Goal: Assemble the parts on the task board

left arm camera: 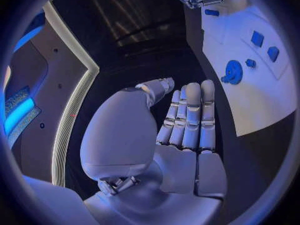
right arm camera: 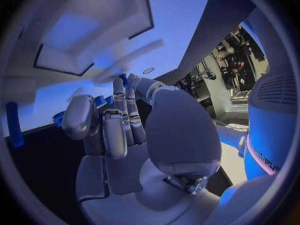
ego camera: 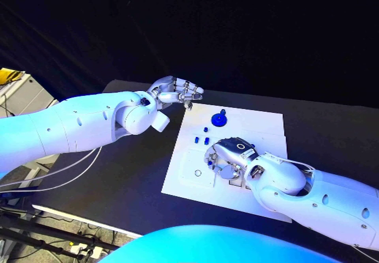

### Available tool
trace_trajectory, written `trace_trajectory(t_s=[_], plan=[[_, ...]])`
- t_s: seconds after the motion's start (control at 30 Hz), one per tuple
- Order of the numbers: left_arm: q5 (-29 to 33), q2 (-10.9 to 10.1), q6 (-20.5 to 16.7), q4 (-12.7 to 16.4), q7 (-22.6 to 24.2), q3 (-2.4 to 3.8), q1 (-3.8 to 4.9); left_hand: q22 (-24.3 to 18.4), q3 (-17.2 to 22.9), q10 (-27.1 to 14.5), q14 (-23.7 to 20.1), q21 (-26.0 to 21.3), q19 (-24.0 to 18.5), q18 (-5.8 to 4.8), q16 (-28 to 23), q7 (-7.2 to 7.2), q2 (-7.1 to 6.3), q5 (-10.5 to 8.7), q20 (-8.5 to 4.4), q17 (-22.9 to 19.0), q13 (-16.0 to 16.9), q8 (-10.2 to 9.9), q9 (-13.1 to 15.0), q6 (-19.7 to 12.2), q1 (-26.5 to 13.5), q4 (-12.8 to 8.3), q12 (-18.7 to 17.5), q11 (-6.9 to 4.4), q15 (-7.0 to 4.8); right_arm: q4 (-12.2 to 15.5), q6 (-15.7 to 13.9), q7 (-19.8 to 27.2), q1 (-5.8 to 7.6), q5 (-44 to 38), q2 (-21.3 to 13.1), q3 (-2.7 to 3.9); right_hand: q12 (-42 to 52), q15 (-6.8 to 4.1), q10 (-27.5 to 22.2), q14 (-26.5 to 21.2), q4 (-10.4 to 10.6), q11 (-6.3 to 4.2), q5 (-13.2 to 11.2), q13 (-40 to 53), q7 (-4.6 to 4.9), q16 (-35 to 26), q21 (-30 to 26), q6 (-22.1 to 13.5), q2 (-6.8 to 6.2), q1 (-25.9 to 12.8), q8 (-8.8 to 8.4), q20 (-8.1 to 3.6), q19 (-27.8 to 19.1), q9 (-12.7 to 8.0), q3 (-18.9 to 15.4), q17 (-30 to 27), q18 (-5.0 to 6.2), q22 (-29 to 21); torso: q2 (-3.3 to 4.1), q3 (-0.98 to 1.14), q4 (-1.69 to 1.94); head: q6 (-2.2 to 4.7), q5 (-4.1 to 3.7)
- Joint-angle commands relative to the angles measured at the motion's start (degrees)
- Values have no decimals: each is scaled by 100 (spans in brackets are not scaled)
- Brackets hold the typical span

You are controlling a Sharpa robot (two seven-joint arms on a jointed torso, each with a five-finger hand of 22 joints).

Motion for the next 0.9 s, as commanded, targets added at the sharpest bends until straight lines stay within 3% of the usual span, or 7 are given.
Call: trace_trajectory(t_s=[0.03, 0.27, 0.3, 0.4, 0.47, 0.67, 0.9], plan=[[-26, 5, 93, 10, 16, 6, 8, -9, -27, -54, -50, -37, -30, 36, 21, -4, 15, 10, 5, -1, 5, 34, -8, -34, -40, -1, 34, -5, 0, -17, 20, 38, -35, 21, -21, -28, -20, 56, -258, 292, 40, 61, 20, -44, 36, 9, -147, -57, -111, -66, -46, 48, -85, -31, -86, -25, 0, -144, -1, 5, -7, 7, -5], [-26, 6, 104, 6, 8, 6, 8, -9, -27, -54, -50, -37, -30, 36, 21, -4, 15, 10, 5, -1, 5, 34, -8, -34, -40, -1, 34, -5, 0, -12, -383, 83, -35, 88, -55, -29, 65, 226, -1298, 50, 304, 260, 45, -44, -44, -356, -1298, -510, 49, 424, -502, 215, -651, -255, -1342, -689, 219, -1223, -3, 11, -2, 52, -37], [-26, 6, 106, 3, 6, 6, 8, -9, -27, -54, -51, -37, -30, 36, 21, -4, 15, 10, 5, -1, 5, 34, -8, -34, -40, -1, 34, -5, 0, -3, -459, 94, -35, 105, -67, -29, 125, 272, -1471, -21, 564, 301, 40, -28, -91, -438, -1535, -539, 109, 719, -578, 253, -736, -302, -1875, -846, 263, -1413, -3, 11, 0, 57, -42], [-26, 7, 116, -8, -2, 5, 7, -11, -28, -60, -54, -39, -30, 36, 22, -4, 16, 10, 6, 0, 5, 35, -8, -36, -36, -2, 37, -4, 0, 49, -632, 115, -33, 151, -128, -28, 208, 283, -1679, -99, 1032, 335, 66, -35, -134, -539, -1851, -633, 75, 1097, -692, 279, -833, -363, -2222, -1050, 303, -1665, -5, 9, -1, 82, -61], [-26, 6, 120, -13, -6, 5, 7, -11, -28, -60, -54, -39, -30, 36, 22, -4, 16, 10, 6, 0, 5, 35, -8, -36, -36, -2, 37, -4, 0, 100, -685, 120, -23, 184, -189, -24, 284, 284, -1726, -98, 1276, 335, 66, -29, -120, -539, -1896, -625, 48, 1277, -709, 280, -811, -372, -2311, -1067, 305, -1675, -5, 9, -2, 107, -76], [-26, 3, 131, -30, -11, 5, 7, -11, -28, -60, -54, -39, -30, 36, 22, -4, 16, 10, 6, 0, 5, 35, -8, -36, -36, -2, 37, -4, 0, 331, -699, 100, 106, 434, -514, 17, 483, 230, -1529, 15, 1333, 268, 51, -6, -86, -394, -1576, -545, 127, 1369, -691, 238, -575, -368, -2250, -846, 242, -1322, -6, 4, -10, 178, -144], [-24, -7, 148, -34, -5, 4, 6, -13, -30, -71, -58, -43, -30, 37, 25, -5, 18, 10, 7, 0, 5, 35, -9, -42, -31, -3, 41, -3, 2, 530, -106, -5, 508, 980, -1099, 92, 702, 146, -1213, 184, 1299, 172, 38, -11, -22, -151, -905, -490, 169, 1407, -699, 150, -163, -384, -2063, -456, 109, -622, -6, 0, -24, 326, -343]])
